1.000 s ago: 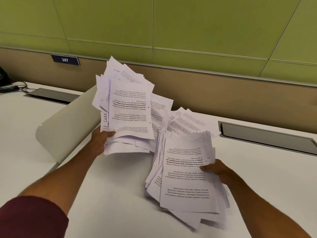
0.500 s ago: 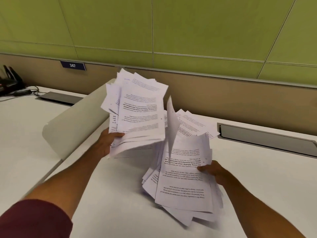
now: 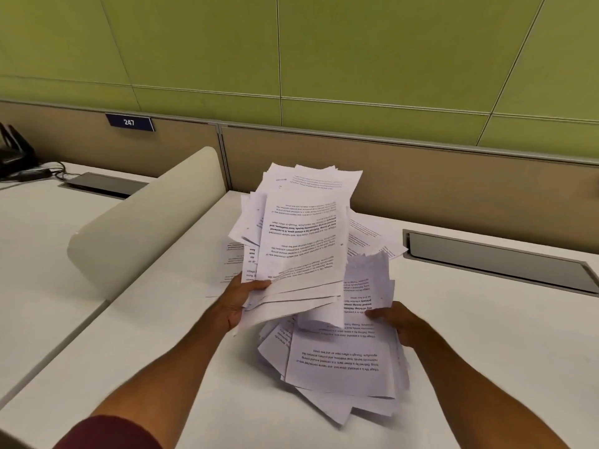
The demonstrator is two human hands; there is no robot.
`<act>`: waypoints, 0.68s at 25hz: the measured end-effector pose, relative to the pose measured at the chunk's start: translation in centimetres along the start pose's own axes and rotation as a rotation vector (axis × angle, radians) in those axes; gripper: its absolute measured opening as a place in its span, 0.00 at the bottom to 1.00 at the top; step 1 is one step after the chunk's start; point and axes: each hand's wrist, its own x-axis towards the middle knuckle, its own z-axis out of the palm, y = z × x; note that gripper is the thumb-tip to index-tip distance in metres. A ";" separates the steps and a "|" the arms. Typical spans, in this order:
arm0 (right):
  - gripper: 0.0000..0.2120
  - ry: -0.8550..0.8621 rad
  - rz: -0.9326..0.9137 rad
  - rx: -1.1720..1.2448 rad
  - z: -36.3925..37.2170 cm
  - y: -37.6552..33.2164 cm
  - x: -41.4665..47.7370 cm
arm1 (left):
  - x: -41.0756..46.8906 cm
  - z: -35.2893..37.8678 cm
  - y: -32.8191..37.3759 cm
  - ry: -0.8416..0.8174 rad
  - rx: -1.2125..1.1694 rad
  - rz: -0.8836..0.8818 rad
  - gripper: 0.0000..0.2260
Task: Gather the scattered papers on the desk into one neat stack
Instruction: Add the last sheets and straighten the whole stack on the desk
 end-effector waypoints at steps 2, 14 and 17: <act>0.14 -0.014 -0.023 -0.004 0.0 0.0 -0.1 | 0.3 1.2 0.1 -0.028 -0.022 0.020 0.24; 0.15 0.086 -0.020 -0.098 -0.2 0.4 0.8 | 1.0 6.4 1.1 -0.133 0.191 -0.004 0.24; 0.18 0.084 -0.031 -0.081 -0.4 0.6 1.0 | 1.3 7.0 1.0 -0.144 0.183 -0.009 0.24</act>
